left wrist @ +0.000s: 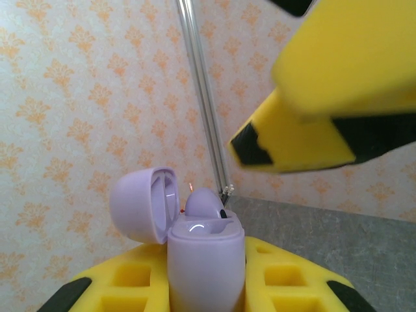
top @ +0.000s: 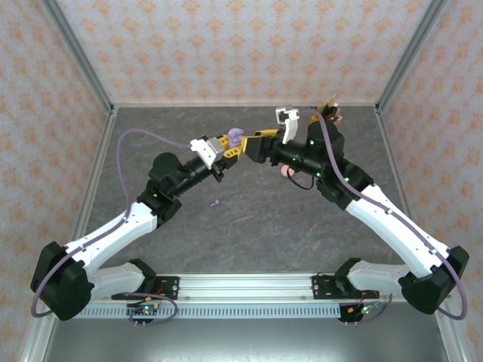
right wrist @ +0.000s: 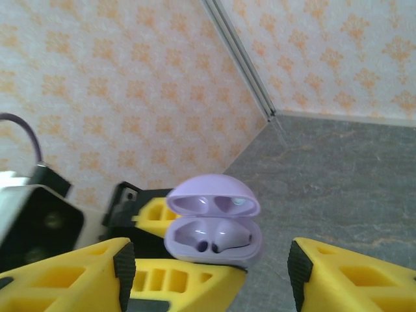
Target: Insert the wireless bluetooth earbuds into the charging case
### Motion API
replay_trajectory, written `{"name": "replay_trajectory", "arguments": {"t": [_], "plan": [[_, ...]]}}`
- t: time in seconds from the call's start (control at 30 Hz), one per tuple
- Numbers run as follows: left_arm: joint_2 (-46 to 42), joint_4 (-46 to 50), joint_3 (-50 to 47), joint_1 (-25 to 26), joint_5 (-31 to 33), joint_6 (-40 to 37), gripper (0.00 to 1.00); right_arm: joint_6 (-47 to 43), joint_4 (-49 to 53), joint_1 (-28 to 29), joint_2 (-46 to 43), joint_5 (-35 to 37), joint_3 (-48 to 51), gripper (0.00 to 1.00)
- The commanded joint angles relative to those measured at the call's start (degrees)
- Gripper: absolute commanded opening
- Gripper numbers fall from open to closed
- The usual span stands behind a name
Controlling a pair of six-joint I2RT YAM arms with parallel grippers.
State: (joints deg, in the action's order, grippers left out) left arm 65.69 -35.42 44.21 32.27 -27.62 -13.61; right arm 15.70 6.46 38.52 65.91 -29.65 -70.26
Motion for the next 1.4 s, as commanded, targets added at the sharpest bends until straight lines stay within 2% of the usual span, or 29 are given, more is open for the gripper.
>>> {"name": "replay_trajectory", "arguments": {"t": [0.0,0.27,0.37,0.5,0.7,0.93,1.13,1.37], "plan": [[-0.9,-3.8,0.5,0.4,0.3,-0.6,0.00,1.9,-2.0,-0.6,-2.7,-1.1,-1.8,0.67],[-0.9,-4.2,-0.3,0.4,2.7,-0.7,0.00,3.0,-0.6,-1.2,-4.7,5.2,-0.2,0.67],[-0.9,-5.2,-0.7,0.4,7.4,-0.9,0.00,5.3,1.4,-1.4,-4.1,9.4,0.6,0.68],[-0.8,-7.5,-1.8,0.2,15.7,-1.3,0.00,9.3,5.3,-1.5,-1.3,10.9,2.3,0.69],[0.0,-10.7,-2.8,-1.8,22.7,0.9,0.00,14.3,12.0,-0.5,8.3,11.2,4.5,0.65],[0.6,-14.1,-3.7,-6.3,27.7,7.0,0.00,23.7,12.5,4.2,21.7,15.3,6.2,0.62],[-1.0,-14.2,-4.4,-8.6,30.0,9.7,0.00,23.9,18.3,9.9,35.4,22.6,-2.2,0.64],[-3.6,-12.8,-5.4,-10.4,31.6,10.6,0.00,23.6,21.2,13.8,47.2,24.9,-11.0,0.65]]}}
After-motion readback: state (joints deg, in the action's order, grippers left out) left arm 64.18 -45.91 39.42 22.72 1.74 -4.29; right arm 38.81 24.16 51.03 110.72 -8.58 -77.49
